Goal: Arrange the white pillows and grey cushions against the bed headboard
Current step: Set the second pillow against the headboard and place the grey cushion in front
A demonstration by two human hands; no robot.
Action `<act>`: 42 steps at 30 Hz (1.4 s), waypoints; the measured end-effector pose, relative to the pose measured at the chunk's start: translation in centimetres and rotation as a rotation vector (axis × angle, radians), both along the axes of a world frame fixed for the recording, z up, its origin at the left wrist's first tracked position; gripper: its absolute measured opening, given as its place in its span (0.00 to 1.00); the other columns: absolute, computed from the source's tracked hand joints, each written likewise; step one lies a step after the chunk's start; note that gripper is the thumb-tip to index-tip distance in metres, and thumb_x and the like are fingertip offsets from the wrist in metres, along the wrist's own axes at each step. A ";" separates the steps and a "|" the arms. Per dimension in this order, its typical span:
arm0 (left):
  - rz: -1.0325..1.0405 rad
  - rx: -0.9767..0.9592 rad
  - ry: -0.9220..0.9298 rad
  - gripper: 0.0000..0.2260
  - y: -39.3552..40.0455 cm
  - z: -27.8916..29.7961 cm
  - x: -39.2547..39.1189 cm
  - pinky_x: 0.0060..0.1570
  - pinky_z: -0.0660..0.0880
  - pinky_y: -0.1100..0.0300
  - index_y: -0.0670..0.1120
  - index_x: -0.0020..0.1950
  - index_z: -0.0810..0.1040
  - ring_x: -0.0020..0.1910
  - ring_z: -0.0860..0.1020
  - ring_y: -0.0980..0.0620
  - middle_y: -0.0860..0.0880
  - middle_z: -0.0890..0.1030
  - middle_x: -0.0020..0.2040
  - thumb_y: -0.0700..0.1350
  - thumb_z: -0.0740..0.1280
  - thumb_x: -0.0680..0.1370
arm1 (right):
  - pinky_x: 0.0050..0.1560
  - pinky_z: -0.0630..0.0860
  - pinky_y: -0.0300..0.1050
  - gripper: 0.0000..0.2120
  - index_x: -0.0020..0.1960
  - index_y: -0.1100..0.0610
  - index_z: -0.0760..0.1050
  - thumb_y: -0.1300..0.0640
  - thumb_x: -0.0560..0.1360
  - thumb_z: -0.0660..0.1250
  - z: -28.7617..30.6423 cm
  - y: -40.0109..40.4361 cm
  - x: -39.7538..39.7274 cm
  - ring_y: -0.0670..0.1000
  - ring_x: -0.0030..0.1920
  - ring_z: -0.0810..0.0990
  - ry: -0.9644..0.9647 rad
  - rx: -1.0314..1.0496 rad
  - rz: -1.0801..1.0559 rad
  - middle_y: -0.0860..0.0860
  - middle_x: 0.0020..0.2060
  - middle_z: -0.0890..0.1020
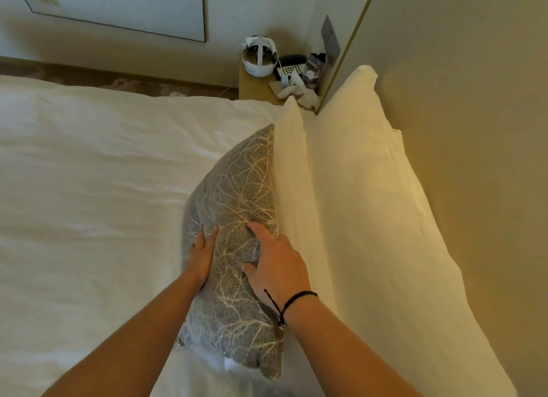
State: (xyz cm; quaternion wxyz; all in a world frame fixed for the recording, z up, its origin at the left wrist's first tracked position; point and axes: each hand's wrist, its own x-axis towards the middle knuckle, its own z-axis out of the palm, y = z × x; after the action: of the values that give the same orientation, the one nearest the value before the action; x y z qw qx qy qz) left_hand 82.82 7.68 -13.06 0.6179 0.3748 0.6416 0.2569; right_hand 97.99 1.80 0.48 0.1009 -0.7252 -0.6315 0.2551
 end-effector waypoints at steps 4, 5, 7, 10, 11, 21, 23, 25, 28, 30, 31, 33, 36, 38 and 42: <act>0.031 0.172 0.097 0.38 -2.3 3.1 0.3 0.74 0.57 0.39 0.58 0.79 0.52 0.77 0.58 0.46 0.49 0.58 0.80 0.75 0.49 0.74 | 0.53 0.75 0.49 0.35 0.70 0.27 0.48 0.33 0.70 0.65 2.1 -2.6 1.7 0.55 0.51 0.77 0.092 -0.080 0.033 0.51 0.55 0.73; 0.011 0.229 0.122 0.38 -3.2 4.1 0.6 0.75 0.56 0.40 0.59 0.79 0.51 0.77 0.57 0.48 0.51 0.57 0.80 0.75 0.49 0.73 | 0.51 0.75 0.47 0.35 0.70 0.27 0.47 0.30 0.70 0.63 2.8 -4.0 2.4 0.53 0.51 0.76 0.105 -0.064 0.037 0.48 0.55 0.73; -0.045 0.349 0.158 0.40 -5.2 6.4 1.5 0.75 0.55 0.42 0.60 0.79 0.48 0.78 0.56 0.50 0.53 0.54 0.80 0.76 0.50 0.72 | 0.50 0.74 0.44 0.35 0.71 0.30 0.51 0.27 0.69 0.60 4.0 -7.6 4.3 0.47 0.52 0.76 0.082 0.006 -0.013 0.43 0.55 0.73; -0.176 0.479 0.271 0.43 -8.5 9.3 3.2 0.75 0.51 0.44 0.65 0.77 0.42 0.79 0.49 0.52 0.55 0.46 0.81 0.78 0.56 0.69 | 0.52 0.74 0.40 0.38 0.72 0.36 0.57 0.24 0.67 0.60 4.2 -14.6 7.2 0.43 0.54 0.75 0.013 -0.048 -0.160 0.40 0.57 0.73; -0.217 0.497 0.315 0.45 -9.4 10.0 3.6 0.74 0.50 0.43 0.66 0.76 0.40 0.79 0.47 0.52 0.56 0.44 0.81 0.78 0.58 0.67 | 0.52 0.72 0.38 0.39 0.72 0.38 0.58 0.25 0.66 0.62 4.1 -16.9 7.7 0.43 0.55 0.75 0.008 -0.119 -0.202 0.40 0.58 0.73; -0.332 0.465 0.473 0.54 -14.1 11.7 4.1 0.73 0.54 0.35 0.62 0.77 0.36 0.79 0.45 0.43 0.49 0.40 0.80 0.65 0.74 0.66 | 0.27 0.58 0.36 0.17 0.33 0.48 0.64 0.46 0.79 0.62 1.6 -26.3 7.5 0.46 0.31 0.70 -0.174 -0.314 -0.324 0.45 0.30 0.70; -0.345 0.441 0.469 0.53 -14.5 11.7 4.1 0.73 0.53 0.34 0.61 0.77 0.37 0.79 0.45 0.42 0.49 0.39 0.80 0.61 0.74 0.68 | 0.26 0.57 0.37 0.17 0.33 0.47 0.62 0.48 0.79 0.62 1.5 -27.3 7.5 0.44 0.29 0.65 -0.180 -0.270 -0.317 0.45 0.29 0.68; -0.367 0.412 0.471 0.50 -14.5 11.8 4.1 0.73 0.53 0.33 0.60 0.78 0.37 0.79 0.44 0.41 0.49 0.38 0.80 0.58 0.72 0.70 | 0.27 0.57 0.37 0.17 0.33 0.48 0.61 0.49 0.78 0.63 1.4 -28.6 7.7 0.43 0.28 0.64 -0.182 -0.249 -0.312 0.45 0.30 0.68; -0.398 0.366 0.484 0.49 -14.2 12.2 4.5 0.72 0.53 0.33 0.59 0.79 0.38 0.79 0.44 0.40 0.48 0.38 0.80 0.55 0.71 0.71 | 0.26 0.58 0.37 0.18 0.32 0.49 0.61 0.50 0.78 0.63 1.3 -29.8 7.7 0.43 0.28 0.64 -0.160 -0.217 -0.327 0.45 0.29 0.67; -0.397 0.347 0.477 0.49 -14.2 12.7 4.7 0.73 0.54 0.34 0.58 0.79 0.38 0.78 0.44 0.39 0.48 0.38 0.80 0.53 0.71 0.71 | 0.28 0.60 0.39 0.18 0.32 0.50 0.61 0.51 0.79 0.62 1.3 -30.0 7.7 0.46 0.29 0.66 -0.139 -0.201 -0.325 0.45 0.29 0.67; -0.396 0.341 0.463 0.49 -14.4 12.9 4.6 0.73 0.56 0.35 0.57 0.79 0.39 0.78 0.45 0.39 0.47 0.39 0.81 0.53 0.71 0.71 | 0.31 0.62 0.40 0.18 0.33 0.50 0.61 0.51 0.79 0.62 1.4 -30.2 7.6 0.48 0.31 0.69 -0.127 -0.194 -0.328 0.45 0.29 0.67; -0.413 0.352 0.455 0.47 -15.2 13.4 4.3 0.72 0.60 0.36 0.55 0.80 0.40 0.78 0.49 0.37 0.46 0.40 0.81 0.54 0.71 0.72 | 0.34 0.65 0.43 0.16 0.34 0.51 0.63 0.52 0.80 0.61 1.6 -30.8 7.6 0.50 0.34 0.71 -0.106 -0.156 -0.355 0.45 0.30 0.69; -0.484 0.405 0.478 0.45 -18.2 13.7 3.9 0.72 0.60 0.40 0.53 0.80 0.45 0.77 0.54 0.40 0.47 0.44 0.81 0.55 0.71 0.73 | 0.37 0.73 0.44 0.08 0.42 0.50 0.72 0.50 0.80 0.61 1.7 -33.4 7.8 0.49 0.37 0.76 -0.070 -0.054 -0.441 0.46 0.35 0.77; -0.531 0.486 0.500 0.42 -20.9 13.8 4.3 0.72 0.60 0.44 0.52 0.79 0.51 0.77 0.54 0.42 0.46 0.47 0.81 0.54 0.72 0.73 | 0.41 0.75 0.41 0.06 0.50 0.46 0.74 0.45 0.79 0.61 1.6 -35.9 7.8 0.47 0.42 0.78 -0.024 0.005 -0.511 0.45 0.41 0.81; -0.651 0.641 0.539 0.32 -26.9 14.7 6.9 0.72 0.61 0.44 0.52 0.76 0.62 0.77 0.55 0.43 0.45 0.58 0.78 0.54 0.71 0.74 | 0.45 0.71 0.36 0.11 0.57 0.44 0.73 0.41 0.77 0.62 1.4 -41.9 8.2 0.42 0.45 0.76 0.074 0.065 -0.654 0.40 0.47 0.79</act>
State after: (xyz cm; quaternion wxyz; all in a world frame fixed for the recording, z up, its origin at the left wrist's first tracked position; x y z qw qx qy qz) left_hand 89.68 -19.18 1.63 0.3331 0.7776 0.5173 0.1297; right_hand 106.14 -40.06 1.85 0.2234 -0.8763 -0.3687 0.2152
